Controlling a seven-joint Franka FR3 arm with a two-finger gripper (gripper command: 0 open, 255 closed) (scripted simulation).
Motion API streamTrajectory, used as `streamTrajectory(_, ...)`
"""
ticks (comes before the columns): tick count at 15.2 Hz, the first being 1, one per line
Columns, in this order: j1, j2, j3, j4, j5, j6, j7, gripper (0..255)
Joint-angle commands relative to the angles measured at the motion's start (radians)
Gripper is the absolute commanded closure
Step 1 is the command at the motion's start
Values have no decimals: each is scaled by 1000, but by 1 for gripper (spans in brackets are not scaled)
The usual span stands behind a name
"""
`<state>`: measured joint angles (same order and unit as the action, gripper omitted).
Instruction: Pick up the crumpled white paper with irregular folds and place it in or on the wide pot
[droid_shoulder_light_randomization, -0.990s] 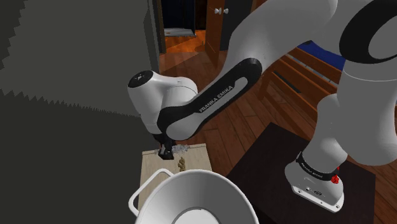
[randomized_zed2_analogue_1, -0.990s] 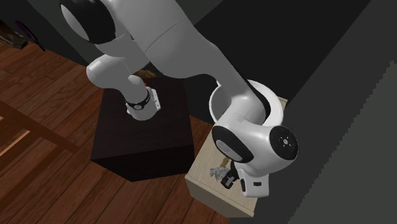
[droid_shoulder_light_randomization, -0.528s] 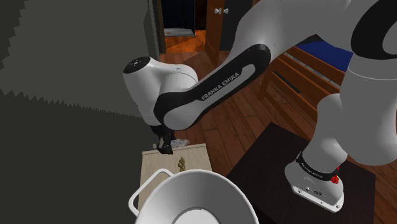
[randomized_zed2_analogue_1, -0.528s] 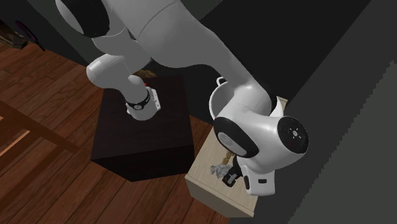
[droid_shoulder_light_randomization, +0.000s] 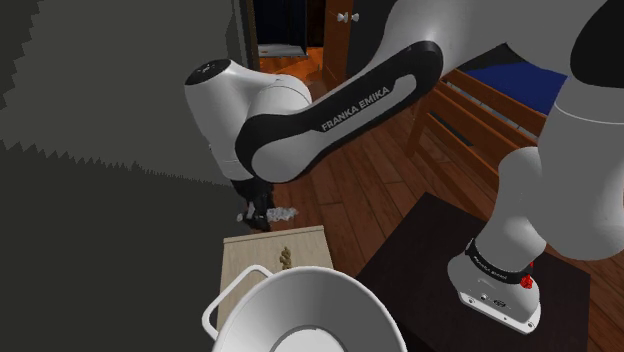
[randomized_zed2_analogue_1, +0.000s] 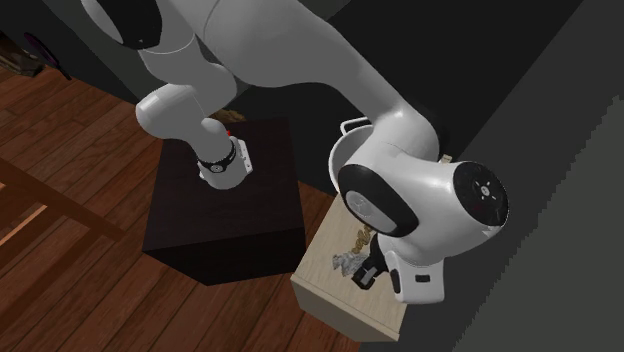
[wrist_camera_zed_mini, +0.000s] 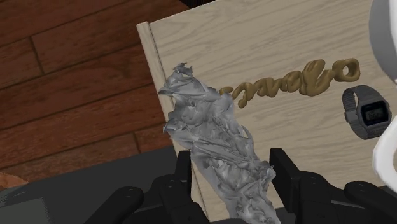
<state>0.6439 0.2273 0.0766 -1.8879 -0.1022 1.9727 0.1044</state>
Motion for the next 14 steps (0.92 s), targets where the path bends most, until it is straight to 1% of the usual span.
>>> streamTrajectory(1, 0, -10, 0, 13, 2, -23, -3, 255)
streamTrajectory(11, 0, -51, 2, 96, 9, -146, -14, 255)
streamTrajectory(12, 0, -52, 2, 99, 9, -150, -15, 255)
streamTrajectory(14, 23, -79, 20, 64, 14, -145, 26, 255)
